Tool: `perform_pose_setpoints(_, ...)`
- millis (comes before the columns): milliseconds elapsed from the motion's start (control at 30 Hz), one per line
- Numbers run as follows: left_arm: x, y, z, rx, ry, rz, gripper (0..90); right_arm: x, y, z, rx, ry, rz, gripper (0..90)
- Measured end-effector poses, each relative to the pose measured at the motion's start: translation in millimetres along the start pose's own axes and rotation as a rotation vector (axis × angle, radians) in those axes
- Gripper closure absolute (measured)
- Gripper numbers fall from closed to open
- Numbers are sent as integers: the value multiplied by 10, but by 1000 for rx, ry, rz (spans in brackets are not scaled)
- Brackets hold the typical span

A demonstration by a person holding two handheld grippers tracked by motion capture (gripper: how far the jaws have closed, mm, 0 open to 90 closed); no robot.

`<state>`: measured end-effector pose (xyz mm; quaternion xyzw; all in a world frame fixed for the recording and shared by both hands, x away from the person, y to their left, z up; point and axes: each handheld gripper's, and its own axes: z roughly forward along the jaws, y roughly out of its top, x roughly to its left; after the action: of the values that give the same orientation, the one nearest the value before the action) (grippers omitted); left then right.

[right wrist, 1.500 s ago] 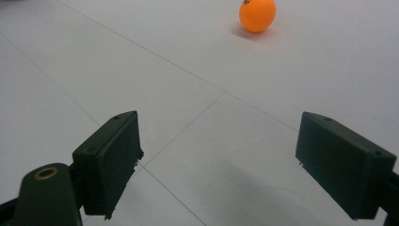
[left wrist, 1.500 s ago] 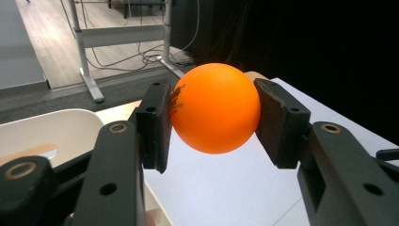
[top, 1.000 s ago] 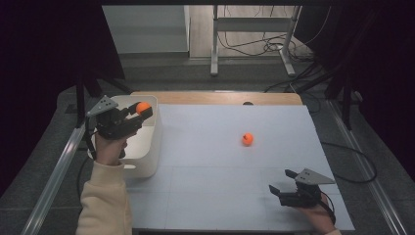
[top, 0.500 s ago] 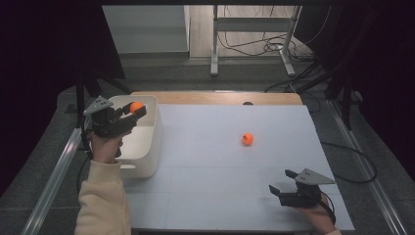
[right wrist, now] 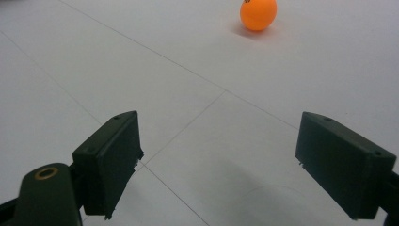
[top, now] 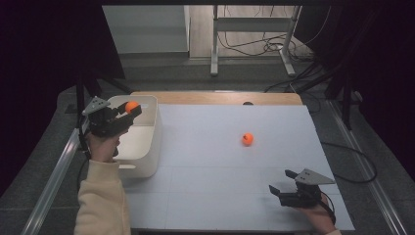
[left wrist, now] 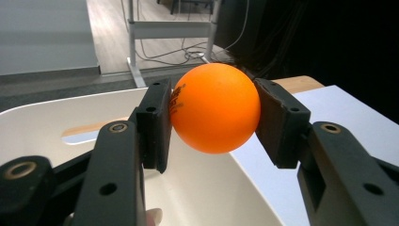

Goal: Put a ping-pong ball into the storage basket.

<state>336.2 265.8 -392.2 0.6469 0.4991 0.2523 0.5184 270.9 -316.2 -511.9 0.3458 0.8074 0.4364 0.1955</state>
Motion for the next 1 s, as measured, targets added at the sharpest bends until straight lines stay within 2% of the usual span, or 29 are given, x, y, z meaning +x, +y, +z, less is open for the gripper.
perform_pose_setpoints(300,67,-28,22,12,24,-10,503,-1,-1,3,-1,0,-1,151)
perform_pose_setpoints(633,69,-40,56,22,25,-11,503,-2,-2,2,4,0,-1,151)
perform_pose_setpoints(733,37,-46,111,43,31,6,503,1,-3,5,3,1,0,151)
perform_pose_setpoints(900,43,-49,147,58,37,7,503,0,-4,4,2,0,1,151)
perform_pose_setpoints(967,59,-37,210,90,50,12,503,1,-4,7,4,1,-1,151)
perform_pose_setpoints(1000,59,-37,210,90,50,12,503,1,-4,7,4,1,-1,151)
